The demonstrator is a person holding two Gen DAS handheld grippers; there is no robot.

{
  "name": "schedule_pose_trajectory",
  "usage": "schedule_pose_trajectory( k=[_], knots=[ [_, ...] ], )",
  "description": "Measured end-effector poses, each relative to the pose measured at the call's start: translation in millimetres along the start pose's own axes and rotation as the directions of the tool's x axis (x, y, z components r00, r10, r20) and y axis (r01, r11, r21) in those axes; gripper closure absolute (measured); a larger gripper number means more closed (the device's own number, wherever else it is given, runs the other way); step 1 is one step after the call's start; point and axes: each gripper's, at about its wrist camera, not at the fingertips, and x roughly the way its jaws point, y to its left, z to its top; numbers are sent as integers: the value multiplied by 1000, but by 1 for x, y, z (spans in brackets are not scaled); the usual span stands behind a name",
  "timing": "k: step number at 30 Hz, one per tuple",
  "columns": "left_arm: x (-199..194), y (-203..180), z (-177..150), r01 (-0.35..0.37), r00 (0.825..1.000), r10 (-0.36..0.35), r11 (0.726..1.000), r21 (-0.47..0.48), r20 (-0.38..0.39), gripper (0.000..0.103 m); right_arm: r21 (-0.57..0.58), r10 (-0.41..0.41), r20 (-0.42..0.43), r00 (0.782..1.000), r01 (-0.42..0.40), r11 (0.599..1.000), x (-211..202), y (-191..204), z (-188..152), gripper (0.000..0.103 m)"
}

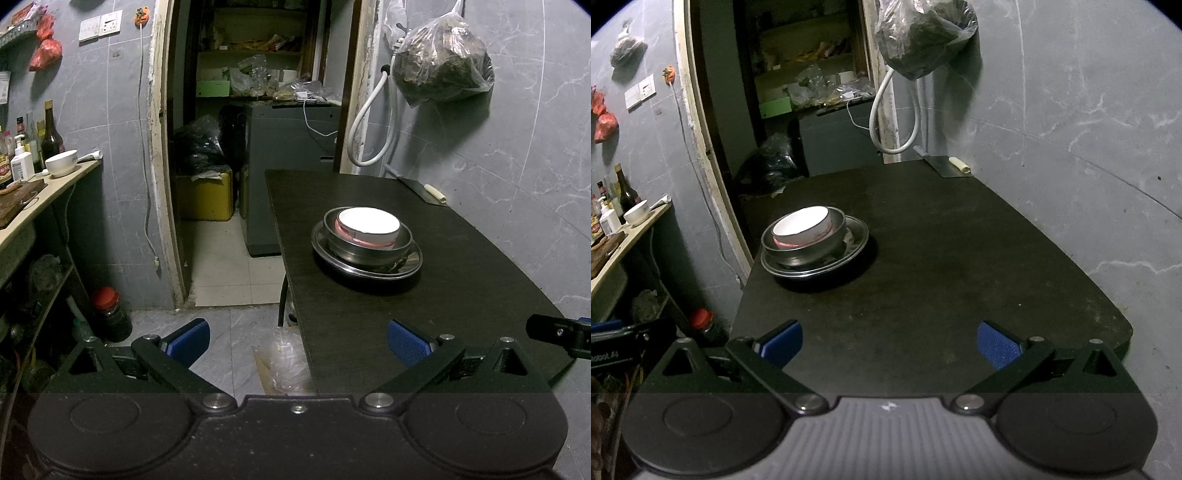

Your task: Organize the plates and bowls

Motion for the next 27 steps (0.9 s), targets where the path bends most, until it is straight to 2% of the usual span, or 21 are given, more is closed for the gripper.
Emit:
schedule_pose_trajectory(
  k=[27],
  knots=[
    [0,-1,1,6,1000,-6,1000,4,-2,1,2,-3,-3,1000,3,1000,-2,-1,0,0]
  ],
)
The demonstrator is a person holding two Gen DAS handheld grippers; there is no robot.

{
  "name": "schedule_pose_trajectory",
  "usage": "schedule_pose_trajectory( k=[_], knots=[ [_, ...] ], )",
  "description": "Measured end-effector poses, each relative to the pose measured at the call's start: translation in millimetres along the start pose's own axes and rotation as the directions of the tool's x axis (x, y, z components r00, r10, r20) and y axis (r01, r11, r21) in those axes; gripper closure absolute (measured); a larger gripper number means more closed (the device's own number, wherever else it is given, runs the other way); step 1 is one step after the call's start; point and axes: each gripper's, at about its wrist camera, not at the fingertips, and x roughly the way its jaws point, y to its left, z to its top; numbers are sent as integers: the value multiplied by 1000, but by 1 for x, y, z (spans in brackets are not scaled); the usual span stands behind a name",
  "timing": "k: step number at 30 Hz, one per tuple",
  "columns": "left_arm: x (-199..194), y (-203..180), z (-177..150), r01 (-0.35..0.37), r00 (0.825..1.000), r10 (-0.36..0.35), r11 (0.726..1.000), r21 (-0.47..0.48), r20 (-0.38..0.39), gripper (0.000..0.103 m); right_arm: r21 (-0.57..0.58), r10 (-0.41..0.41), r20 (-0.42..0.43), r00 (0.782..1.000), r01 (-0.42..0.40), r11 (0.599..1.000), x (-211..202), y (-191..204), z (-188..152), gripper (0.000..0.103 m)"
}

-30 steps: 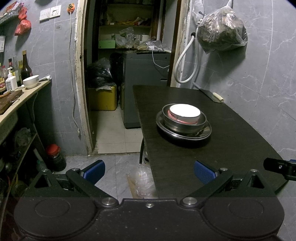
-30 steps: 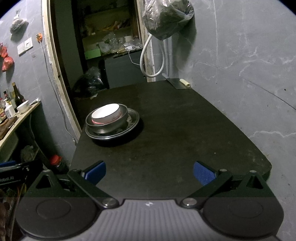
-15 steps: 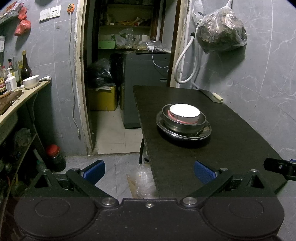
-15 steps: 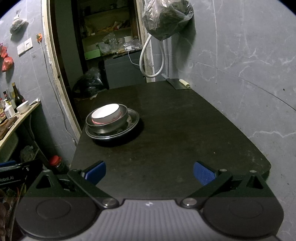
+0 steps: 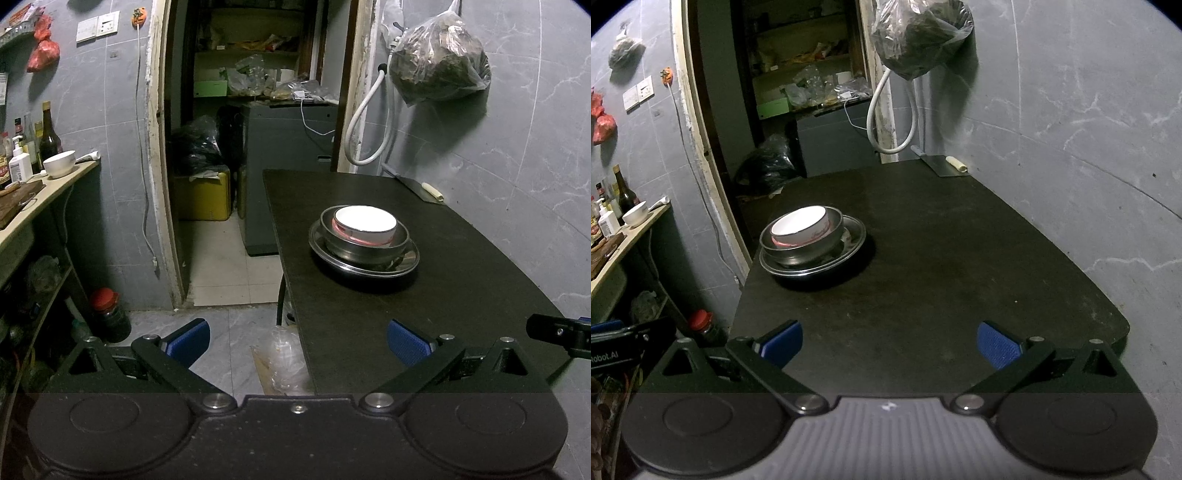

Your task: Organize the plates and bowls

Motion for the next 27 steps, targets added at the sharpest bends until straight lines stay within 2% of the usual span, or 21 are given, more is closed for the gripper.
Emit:
schedule_pose_trajectory(
  k=[6,12,27],
  knots=[
    [-1,0,-1,1,1000,-1,1000,4,-6,1,1,0,1,1000,0,1000,0,0,0,0],
    [-1,-9,-3,-23,1000,23,998,56,-17,1,0,0,1,1000,0,1000,0,0,0,0],
    [-3,-4,-2,-2,1000,2,999,38,-4,1,12,-3,-1,1000,3,1000,0,-3,0,0]
  ],
)
